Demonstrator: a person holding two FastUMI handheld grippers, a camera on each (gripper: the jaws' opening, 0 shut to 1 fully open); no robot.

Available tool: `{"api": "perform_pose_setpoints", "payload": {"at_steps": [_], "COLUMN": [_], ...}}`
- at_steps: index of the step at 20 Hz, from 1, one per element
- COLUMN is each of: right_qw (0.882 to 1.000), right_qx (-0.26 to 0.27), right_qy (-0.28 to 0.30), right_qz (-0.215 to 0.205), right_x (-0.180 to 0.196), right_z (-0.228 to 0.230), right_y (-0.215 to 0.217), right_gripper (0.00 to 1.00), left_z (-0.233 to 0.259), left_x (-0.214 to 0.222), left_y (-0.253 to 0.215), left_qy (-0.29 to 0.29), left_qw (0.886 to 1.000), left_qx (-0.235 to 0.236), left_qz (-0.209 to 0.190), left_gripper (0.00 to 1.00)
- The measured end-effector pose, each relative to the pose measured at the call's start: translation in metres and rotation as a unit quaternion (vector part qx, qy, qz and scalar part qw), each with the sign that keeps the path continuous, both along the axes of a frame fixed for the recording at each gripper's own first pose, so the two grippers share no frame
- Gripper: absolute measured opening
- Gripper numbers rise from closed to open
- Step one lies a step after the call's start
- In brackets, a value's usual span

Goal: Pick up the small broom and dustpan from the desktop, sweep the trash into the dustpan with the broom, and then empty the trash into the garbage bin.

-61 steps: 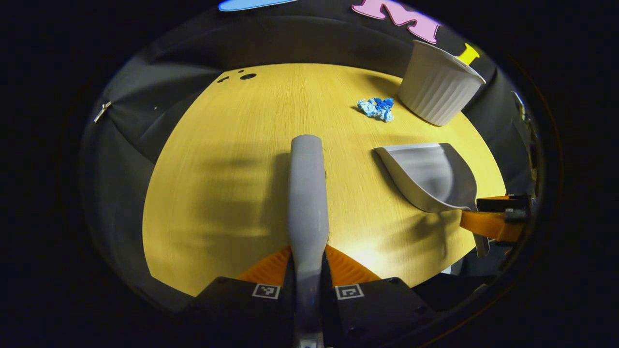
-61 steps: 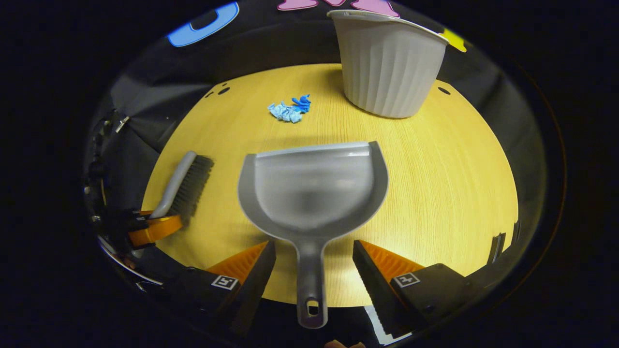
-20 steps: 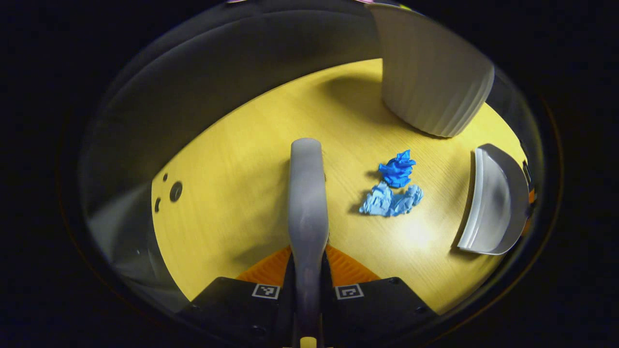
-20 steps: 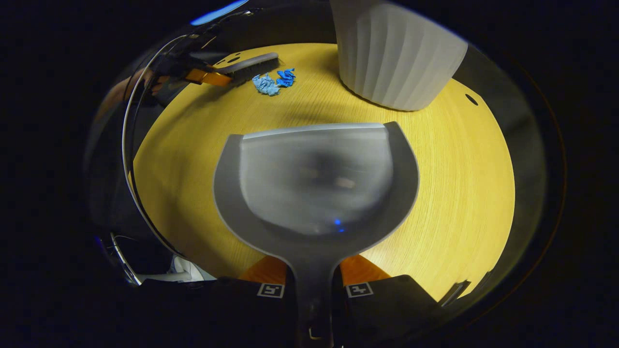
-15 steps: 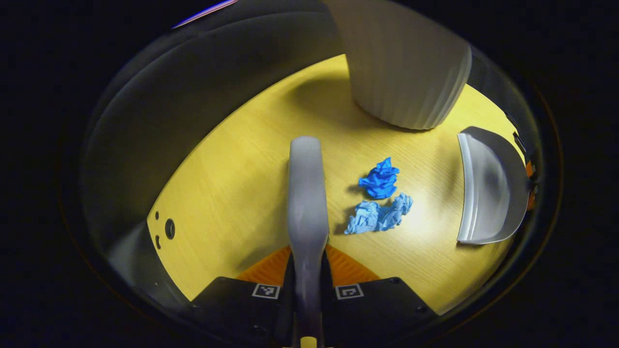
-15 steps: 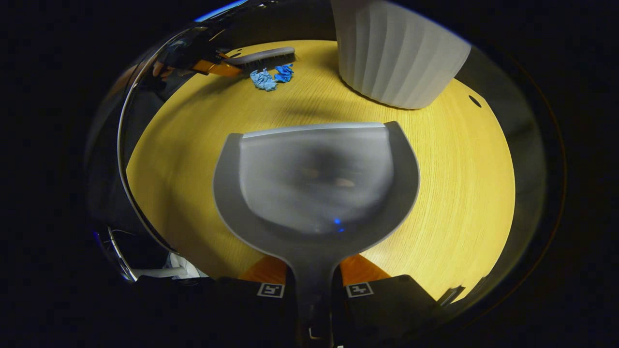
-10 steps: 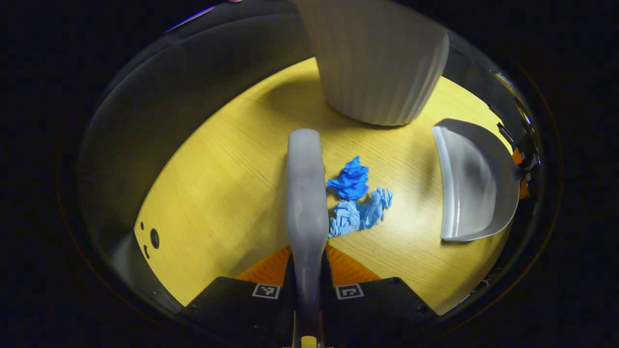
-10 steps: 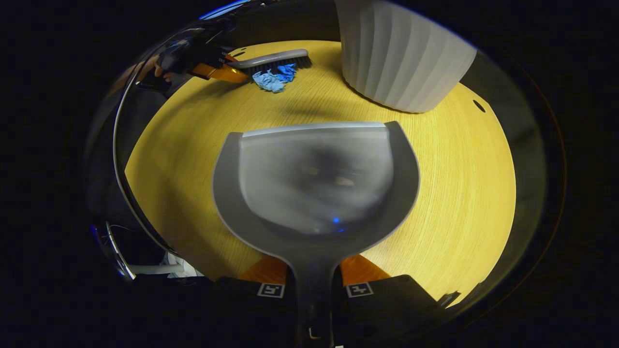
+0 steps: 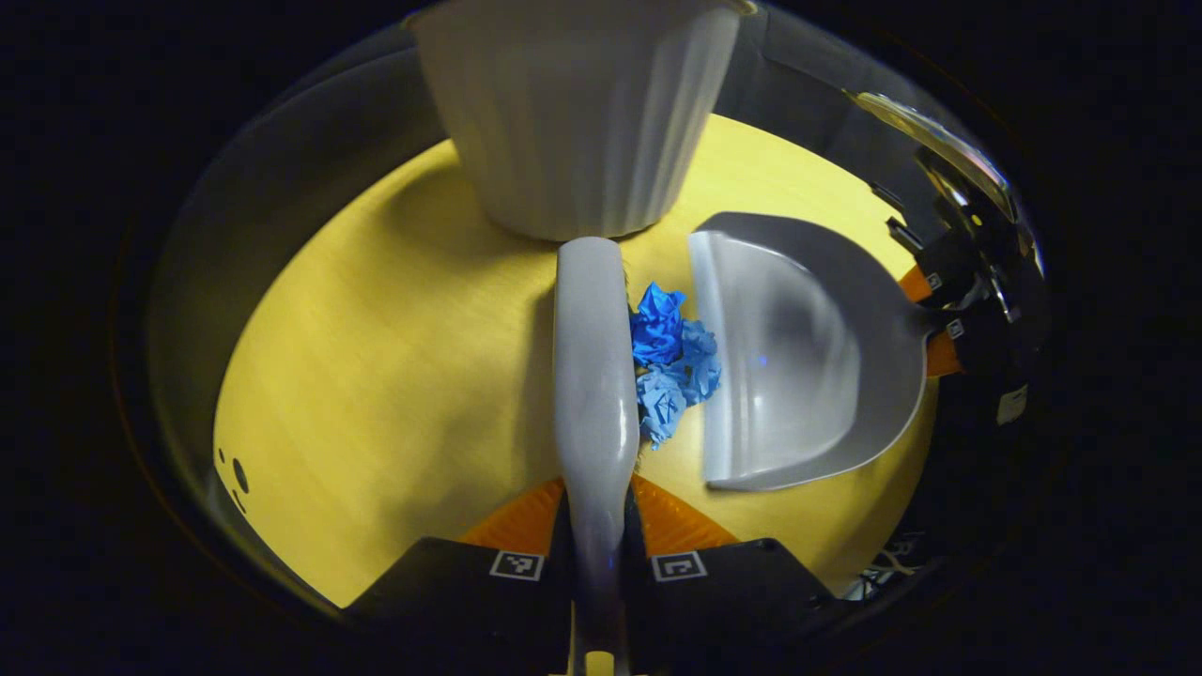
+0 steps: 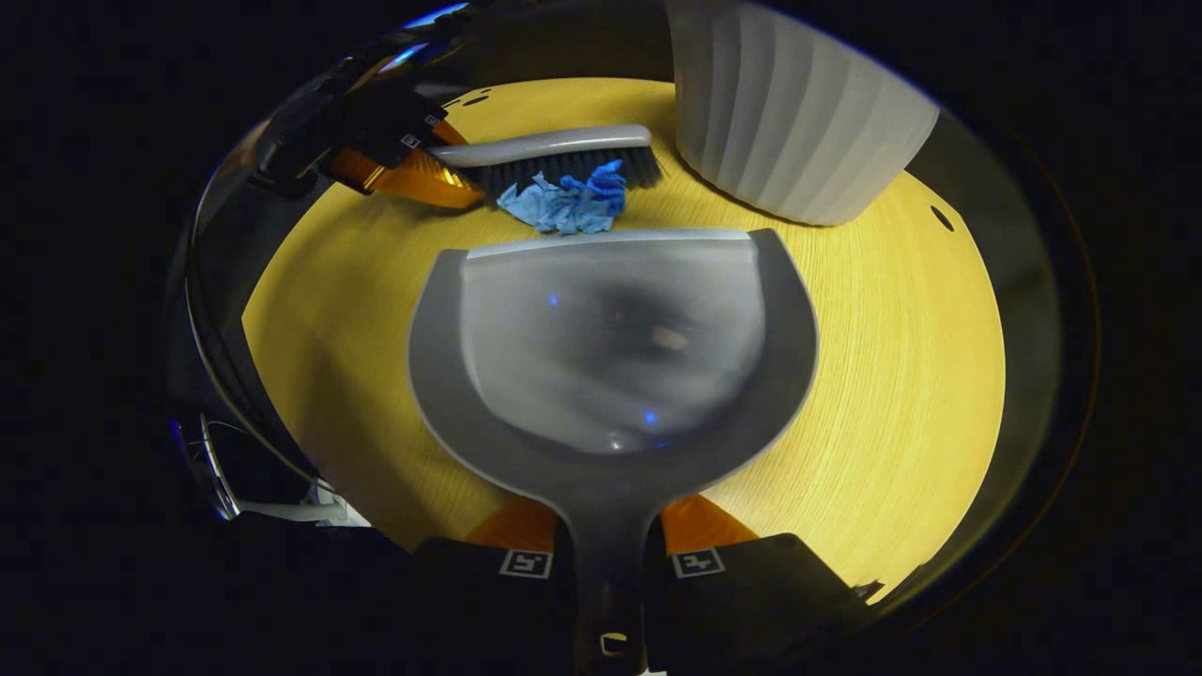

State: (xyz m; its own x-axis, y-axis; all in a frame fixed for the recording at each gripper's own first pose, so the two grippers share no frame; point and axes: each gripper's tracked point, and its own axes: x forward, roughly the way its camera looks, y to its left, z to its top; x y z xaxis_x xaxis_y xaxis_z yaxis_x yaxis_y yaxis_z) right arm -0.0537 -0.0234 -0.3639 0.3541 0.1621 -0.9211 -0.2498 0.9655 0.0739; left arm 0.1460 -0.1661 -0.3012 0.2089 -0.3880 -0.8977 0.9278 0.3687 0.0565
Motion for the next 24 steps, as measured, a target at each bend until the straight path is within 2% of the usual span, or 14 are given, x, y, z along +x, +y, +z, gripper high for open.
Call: {"api": "perform_pose_setpoints", "payload": {"at_steps": [4, 8, 12, 15, 16, 18, 24], "right_qw": [1.000, 1.000, 1.000, 1.000, 0.999, 0.999, 0.999], "right_qx": [0.005, 0.010, 0.014, 0.016, 0.016, 0.020, 0.015], "right_qy": [-0.006, -0.015, -0.020, -0.020, -0.019, -0.019, -0.031], "right_qz": [-0.002, 0.000, 0.009, 0.017, 0.019, 0.025, 0.027], "right_x": [0.000, -0.004, -0.010, -0.014, -0.015, -0.017, -0.023], "right_z": [0.000, 0.000, -0.001, 0.001, 0.001, 0.002, 0.024], "right_y": [0.000, -0.003, -0.007, -0.013, -0.015, -0.019, -0.043], "right_gripper": [0.31, 0.31, 0.31, 0.31, 0.31, 0.31, 0.31], "left_z": [0.004, 0.017, 0.018, 0.024, 0.026, 0.033, 0.029], "left_x": [-0.028, -0.058, -0.064, -0.067, -0.066, -0.066, -0.069], "left_y": [-0.020, -0.037, -0.040, -0.051, -0.053, -0.056, -0.045], "left_qy": [0.020, 0.079, 0.075, 0.062, 0.058, 0.053, 0.025], "left_qw": [0.998, 0.996, 0.997, 0.991, 0.988, 0.978, 0.942], "left_qx": [0.023, 0.007, -0.005, -0.051, -0.065, -0.098, -0.159], "left_qz": [-0.053, -0.037, 0.035, 0.103, 0.126, 0.176, 0.296], "left_gripper": [0.28, 0.27, 0.28, 0.27, 0.31, 0.27, 0.30]}}
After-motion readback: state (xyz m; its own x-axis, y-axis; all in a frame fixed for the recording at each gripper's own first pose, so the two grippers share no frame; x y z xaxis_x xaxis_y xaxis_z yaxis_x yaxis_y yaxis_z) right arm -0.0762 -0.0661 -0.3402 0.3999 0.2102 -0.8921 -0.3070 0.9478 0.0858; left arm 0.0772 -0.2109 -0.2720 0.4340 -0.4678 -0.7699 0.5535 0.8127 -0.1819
